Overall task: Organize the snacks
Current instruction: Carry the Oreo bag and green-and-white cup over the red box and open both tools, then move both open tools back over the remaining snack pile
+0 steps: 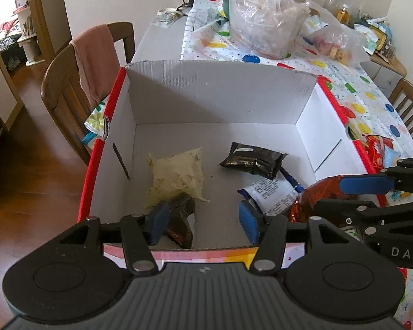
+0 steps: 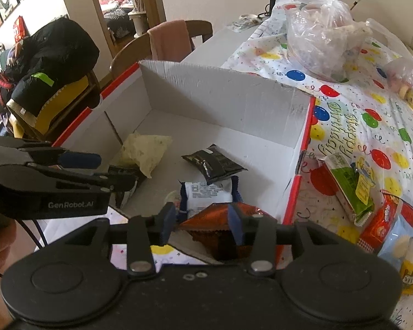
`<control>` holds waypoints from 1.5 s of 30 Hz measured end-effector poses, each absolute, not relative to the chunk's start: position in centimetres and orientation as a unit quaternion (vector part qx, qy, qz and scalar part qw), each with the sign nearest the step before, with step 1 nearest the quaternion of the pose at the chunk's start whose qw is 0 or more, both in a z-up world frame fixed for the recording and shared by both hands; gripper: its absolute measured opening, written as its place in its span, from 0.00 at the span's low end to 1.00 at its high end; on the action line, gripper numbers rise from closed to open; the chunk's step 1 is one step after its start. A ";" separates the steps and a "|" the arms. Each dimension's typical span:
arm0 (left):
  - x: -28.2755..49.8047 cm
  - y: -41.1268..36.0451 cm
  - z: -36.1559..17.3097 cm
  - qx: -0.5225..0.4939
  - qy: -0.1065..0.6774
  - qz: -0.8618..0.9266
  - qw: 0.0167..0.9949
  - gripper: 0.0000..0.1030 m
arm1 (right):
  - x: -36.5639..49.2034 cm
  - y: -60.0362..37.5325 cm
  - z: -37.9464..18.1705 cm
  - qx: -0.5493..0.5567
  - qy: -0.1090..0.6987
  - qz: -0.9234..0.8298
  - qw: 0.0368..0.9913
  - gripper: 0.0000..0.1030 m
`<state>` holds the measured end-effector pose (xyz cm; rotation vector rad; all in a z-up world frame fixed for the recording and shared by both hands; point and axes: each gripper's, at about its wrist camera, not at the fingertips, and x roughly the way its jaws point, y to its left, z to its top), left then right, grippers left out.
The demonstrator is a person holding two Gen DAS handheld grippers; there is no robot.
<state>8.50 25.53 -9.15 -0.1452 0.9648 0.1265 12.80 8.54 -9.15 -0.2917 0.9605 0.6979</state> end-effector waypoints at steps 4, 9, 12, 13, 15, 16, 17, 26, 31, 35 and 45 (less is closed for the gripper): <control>8.0 25.1 -8.4 -0.069 0.455 0.061 0.885 0.61 | 12.4 7.8 -8.5 -0.127 0.443 0.330 0.824 0.48; 7.5 24.3 -7.4 -0.068 0.446 0.058 0.891 0.62 | 11.8 6.7 -7.4 -0.116 0.432 0.332 0.830 0.59; 7.2 23.6 -6.6 -0.065 0.439 0.057 0.895 0.65 | 11.5 5.8 -6.6 -0.108 0.424 0.334 0.835 0.62; 7.1 23.3 -6.4 -0.063 0.435 0.057 0.896 0.68 | 11.4 5.5 -6.4 -0.106 0.422 0.335 0.836 0.63; 6.9 22.8 -5.9 -0.061 0.429 0.056 0.900 0.69 | 11.2 4.8 -5.8 -0.100 0.416 0.335 0.839 0.66; 6.9 22.4 -5.6 -0.060 0.426 0.053 0.901 0.69 | 11.2 4.4 -5.6 -0.098 0.413 0.335 0.841 0.69; 6.8 22.1 -5.3 -0.059 0.424 0.050 0.902 0.69 | 11.1 4.0 -5.3 -0.095 0.410 0.335 0.843 0.70; 6.6 18.2 -2.6 -0.051 0.394 0.028 0.917 0.76 | 10.5 -0.3 -2.5 -0.065 0.376 0.336 0.861 0.85; 6.7 15.5 -1.6 -0.049 0.381 0.019 0.923 0.77 | 10.5 -3.6 -1.5 -0.051 0.362 0.330 0.870 0.92; 7.0 13.3 -1.0 -0.051 0.369 0.011 0.928 0.81 | 10.8 -6.3 -1.0 -0.039 0.353 0.322 0.877 0.97; 8.8 6.9 -1.1 -0.044 0.368 -0.021 0.929 0.81 | 11.8 -13.8 -1.4 -0.031 0.354 0.291 0.888 1.00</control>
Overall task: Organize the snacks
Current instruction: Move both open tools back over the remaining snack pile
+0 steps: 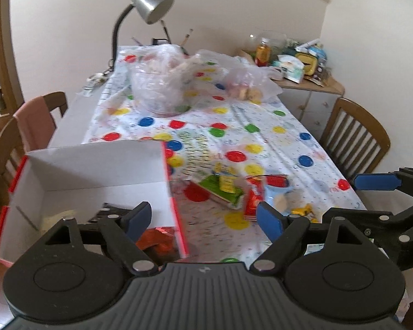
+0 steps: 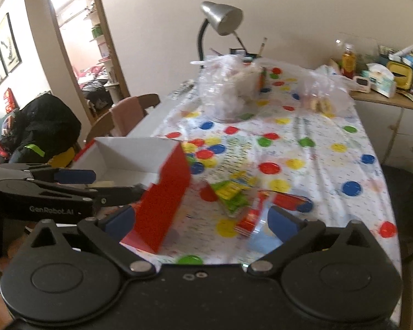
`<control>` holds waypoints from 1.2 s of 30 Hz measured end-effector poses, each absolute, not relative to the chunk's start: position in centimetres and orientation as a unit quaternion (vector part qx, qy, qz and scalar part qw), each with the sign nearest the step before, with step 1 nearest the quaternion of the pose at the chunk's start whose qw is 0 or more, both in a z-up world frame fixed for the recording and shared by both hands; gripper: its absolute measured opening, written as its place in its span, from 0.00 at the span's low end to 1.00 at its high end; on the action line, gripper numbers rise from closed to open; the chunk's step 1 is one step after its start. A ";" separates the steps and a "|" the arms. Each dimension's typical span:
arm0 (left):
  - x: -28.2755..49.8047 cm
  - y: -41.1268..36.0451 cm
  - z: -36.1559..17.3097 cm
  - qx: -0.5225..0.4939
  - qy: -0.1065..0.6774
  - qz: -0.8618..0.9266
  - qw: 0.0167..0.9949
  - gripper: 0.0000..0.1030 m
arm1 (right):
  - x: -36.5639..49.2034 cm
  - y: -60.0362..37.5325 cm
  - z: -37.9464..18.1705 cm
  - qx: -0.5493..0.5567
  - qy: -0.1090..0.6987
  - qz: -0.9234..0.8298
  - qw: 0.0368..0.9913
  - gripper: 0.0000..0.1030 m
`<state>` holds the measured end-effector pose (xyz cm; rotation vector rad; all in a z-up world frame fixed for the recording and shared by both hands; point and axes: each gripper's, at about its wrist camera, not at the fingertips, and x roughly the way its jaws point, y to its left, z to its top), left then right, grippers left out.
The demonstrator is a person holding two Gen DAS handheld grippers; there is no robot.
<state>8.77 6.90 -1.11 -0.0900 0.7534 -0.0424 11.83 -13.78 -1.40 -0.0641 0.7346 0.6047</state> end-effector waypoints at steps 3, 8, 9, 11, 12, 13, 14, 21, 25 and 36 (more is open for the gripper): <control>9.6 4.9 -1.8 -0.042 0.377 -0.029 0.925 0.81 | 12.4 -16.0 -2.0 -0.031 0.363 0.282 0.888 1.00; 10.9 1.7 -3.6 -0.033 0.398 -0.046 0.916 0.81 | 13.1 -18.5 -3.4 -0.065 0.368 0.280 0.884 1.00; 11.1 1.1 -4.0 -0.032 0.403 -0.046 0.914 0.81 | 13.4 -19.0 -3.8 -0.070 0.372 0.283 0.881 1.00; 11.7 0.2 -4.8 -0.034 0.412 -0.046 0.910 0.81 | 14.0 -19.7 -4.5 -0.077 0.376 0.287 0.878 1.00; 12.1 -0.2 -5.2 -0.036 0.416 -0.046 0.908 0.81 | 14.4 -20.1 -4.9 -0.084 0.378 0.288 0.876 1.00; 12.4 -0.6 -5.6 -0.038 0.420 -0.048 0.906 0.81 | 14.8 -20.3 -5.5 -0.092 0.382 0.290 0.873 0.99; 12.8 -0.9 -5.9 -0.039 0.424 -0.050 0.904 0.81 | 15.2 -20.5 -6.0 -0.096 0.387 0.293 0.869 0.98; 16.6 -3.2 -8.7 -0.044 0.457 -0.052 0.887 0.81 | 19.3 -21.7 -10.3 -0.121 0.434 0.289 0.845 0.94; 18.6 -4.3 -10.7 -0.040 0.483 -0.062 0.873 0.81 | 20.9 -22.0 -12.2 -0.133 0.451 0.296 0.832 0.88; 19.7 -5.0 -13.7 -0.014 0.502 -0.094 0.859 0.81 | 23.7 -22.5 -14.6 -0.157 0.467 0.351 0.796 0.77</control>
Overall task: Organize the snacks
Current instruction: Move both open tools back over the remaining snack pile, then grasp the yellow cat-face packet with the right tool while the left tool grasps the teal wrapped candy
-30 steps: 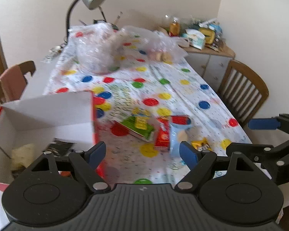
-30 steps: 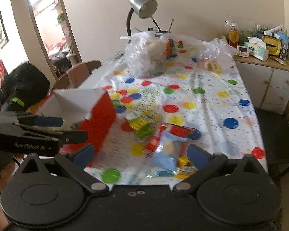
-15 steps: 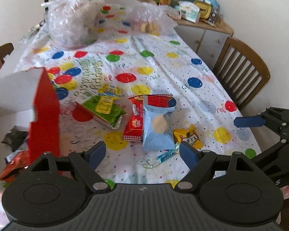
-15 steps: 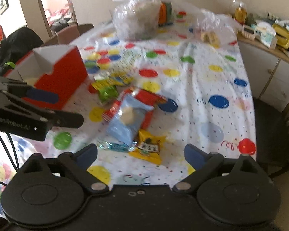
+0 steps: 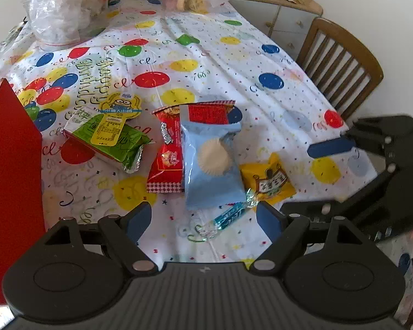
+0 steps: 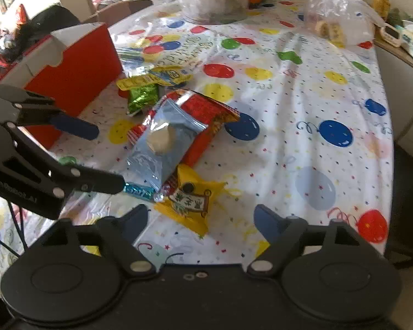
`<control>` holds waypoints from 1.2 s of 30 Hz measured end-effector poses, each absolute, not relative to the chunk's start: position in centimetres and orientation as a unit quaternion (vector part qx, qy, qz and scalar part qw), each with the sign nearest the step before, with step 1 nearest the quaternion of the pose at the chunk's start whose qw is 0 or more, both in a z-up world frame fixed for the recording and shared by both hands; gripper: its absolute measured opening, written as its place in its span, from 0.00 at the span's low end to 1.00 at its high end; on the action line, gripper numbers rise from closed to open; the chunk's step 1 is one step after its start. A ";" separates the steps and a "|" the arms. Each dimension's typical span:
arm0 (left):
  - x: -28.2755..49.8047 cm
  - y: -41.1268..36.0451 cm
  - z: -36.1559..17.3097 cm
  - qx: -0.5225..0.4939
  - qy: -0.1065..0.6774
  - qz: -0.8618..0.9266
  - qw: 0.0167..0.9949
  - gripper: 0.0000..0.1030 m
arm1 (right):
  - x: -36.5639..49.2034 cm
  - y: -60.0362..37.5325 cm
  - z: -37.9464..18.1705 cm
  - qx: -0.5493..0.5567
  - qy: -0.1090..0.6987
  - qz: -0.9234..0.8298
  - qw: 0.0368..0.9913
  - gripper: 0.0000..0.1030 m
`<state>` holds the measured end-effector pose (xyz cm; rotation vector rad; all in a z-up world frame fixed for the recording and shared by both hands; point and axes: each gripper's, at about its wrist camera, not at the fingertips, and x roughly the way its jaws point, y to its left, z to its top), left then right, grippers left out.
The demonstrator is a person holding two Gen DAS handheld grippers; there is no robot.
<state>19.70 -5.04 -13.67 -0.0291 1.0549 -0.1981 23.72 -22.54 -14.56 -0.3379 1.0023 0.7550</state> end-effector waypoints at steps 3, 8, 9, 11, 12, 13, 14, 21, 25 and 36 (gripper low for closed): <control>19.4 -5.2 -14.1 0.002 0.504 -0.104 0.857 0.81 | 24.9 -23.2 -14.7 -0.136 0.472 0.352 0.797 0.77; 19.2 -7.3 -14.5 0.032 0.496 -0.138 0.857 0.80 | 25.8 -22.7 -15.5 -0.119 0.483 0.348 0.795 0.69; 19.2 -7.8 -14.7 0.039 0.496 -0.143 0.856 0.78 | 26.0 -22.6 -15.7 -0.112 0.487 0.345 0.794 0.67; 19.5 -8.3 -15.1 0.045 0.501 -0.149 0.851 0.68 | 26.4 -22.7 -16.1 -0.098 0.494 0.345 0.792 0.60; 19.6 -8.5 -15.3 0.047 0.504 -0.151 0.849 0.63 | 26.6 -22.7 -16.2 -0.092 0.497 0.346 0.791 0.59; 19.7 -8.6 -15.5 0.048 0.505 -0.151 0.849 0.59 | 26.7 -22.6 -16.3 -0.088 0.498 0.347 0.789 0.58; 19.8 -8.7 -15.6 0.050 0.505 -0.151 0.848 0.57 | 26.7 -22.5 -16.4 -0.088 0.499 0.349 0.789 0.58; 20.5 -9.3 -16.6 0.058 0.513 -0.159 0.842 0.32 | 26.5 -21.8 -16.6 -0.084 0.499 0.351 0.788 0.47; 20.3 -9.6 -16.7 0.064 0.510 -0.156 0.844 0.27 | 26.3 -21.8 -16.6 -0.084 0.498 0.348 0.790 0.39; 19.0 -9.4 -16.6 0.035 0.509 -0.113 0.853 0.12 | 24.5 -22.7 -16.0 -0.070 0.489 0.322 0.808 0.30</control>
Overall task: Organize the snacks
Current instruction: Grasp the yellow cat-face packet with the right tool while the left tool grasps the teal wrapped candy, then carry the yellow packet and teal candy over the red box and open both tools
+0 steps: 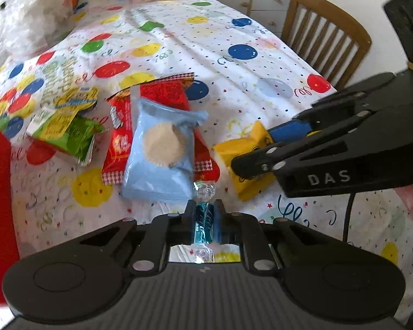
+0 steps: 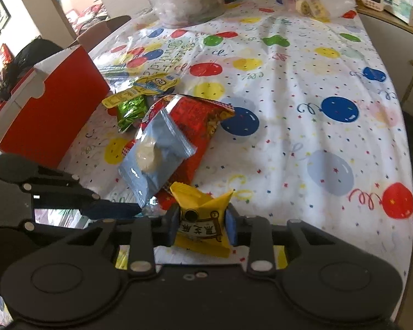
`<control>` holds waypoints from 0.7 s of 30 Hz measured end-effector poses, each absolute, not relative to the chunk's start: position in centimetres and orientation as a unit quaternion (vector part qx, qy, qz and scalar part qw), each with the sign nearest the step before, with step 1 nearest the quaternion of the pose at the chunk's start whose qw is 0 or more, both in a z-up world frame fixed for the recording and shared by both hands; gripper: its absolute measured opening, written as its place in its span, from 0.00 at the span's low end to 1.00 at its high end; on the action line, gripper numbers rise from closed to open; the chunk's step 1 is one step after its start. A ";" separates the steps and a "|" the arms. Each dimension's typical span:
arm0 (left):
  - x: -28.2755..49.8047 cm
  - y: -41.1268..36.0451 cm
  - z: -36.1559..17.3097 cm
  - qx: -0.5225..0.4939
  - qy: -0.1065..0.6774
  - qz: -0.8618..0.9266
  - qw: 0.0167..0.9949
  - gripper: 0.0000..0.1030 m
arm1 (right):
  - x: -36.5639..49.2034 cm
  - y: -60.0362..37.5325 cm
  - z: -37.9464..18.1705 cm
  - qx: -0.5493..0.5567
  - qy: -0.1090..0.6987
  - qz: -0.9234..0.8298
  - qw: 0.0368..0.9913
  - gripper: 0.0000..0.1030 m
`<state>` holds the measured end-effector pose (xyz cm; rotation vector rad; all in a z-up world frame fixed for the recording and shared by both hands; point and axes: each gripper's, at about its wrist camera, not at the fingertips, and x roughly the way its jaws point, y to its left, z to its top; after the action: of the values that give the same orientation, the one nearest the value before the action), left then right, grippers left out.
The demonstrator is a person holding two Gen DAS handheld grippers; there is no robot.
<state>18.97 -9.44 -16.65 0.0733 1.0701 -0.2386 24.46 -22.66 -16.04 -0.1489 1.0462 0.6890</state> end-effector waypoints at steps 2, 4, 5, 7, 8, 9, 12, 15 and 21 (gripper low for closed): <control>18.5 -9.4 -16.6 0.029 0.509 -0.106 0.854 0.12 | 23.9 -22.9 -15.7 -0.066 0.487 0.316 0.811 0.30; 17.9 -9.1 -16.5 0.016 0.511 -0.105 0.853 0.12 | 23.3 -23.1 -15.3 -0.065 0.486 0.311 0.814 0.30; 17.6 -9.0 -16.4 0.012 0.510 -0.105 0.853 0.12 | 23.0 -23.2 -15.1 -0.064 0.486 0.309 0.815 0.30; 17.0 -8.8 -16.0 0.001 0.508 -0.107 0.854 0.12 | 22.2 -23.3 -14.6 -0.064 0.484 0.307 0.817 0.30; 16.7 -8.7 -15.8 -0.004 0.508 -0.108 0.855 0.12 | 21.8 -23.3 -14.3 -0.063 0.483 0.306 0.818 0.30; 16.3 -8.5 -15.5 -0.008 0.506 -0.108 0.856 0.12 | 21.5 -23.3 -14.1 -0.064 0.481 0.305 0.819 0.30; 15.3 -8.2 -14.6 -0.015 0.501 -0.106 0.859 0.12 | 20.3 -23.1 -12.9 -0.066 0.475 0.302 0.824 0.30; 14.3 -7.5 -13.3 -0.022 0.490 -0.103 0.865 0.12 | 19.2 -22.8 -11.6 -0.067 0.468 0.305 0.827 0.31; 12.7 -5.6 -10.8 -0.029 0.470 -0.087 0.878 0.12 | 17.2 -21.2 -9.2 -0.078 0.460 0.307 0.829 0.31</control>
<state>12.70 -5.58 -10.83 -0.0600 0.9796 -0.1824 17.24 -21.18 -9.20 -0.1663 0.9766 0.6507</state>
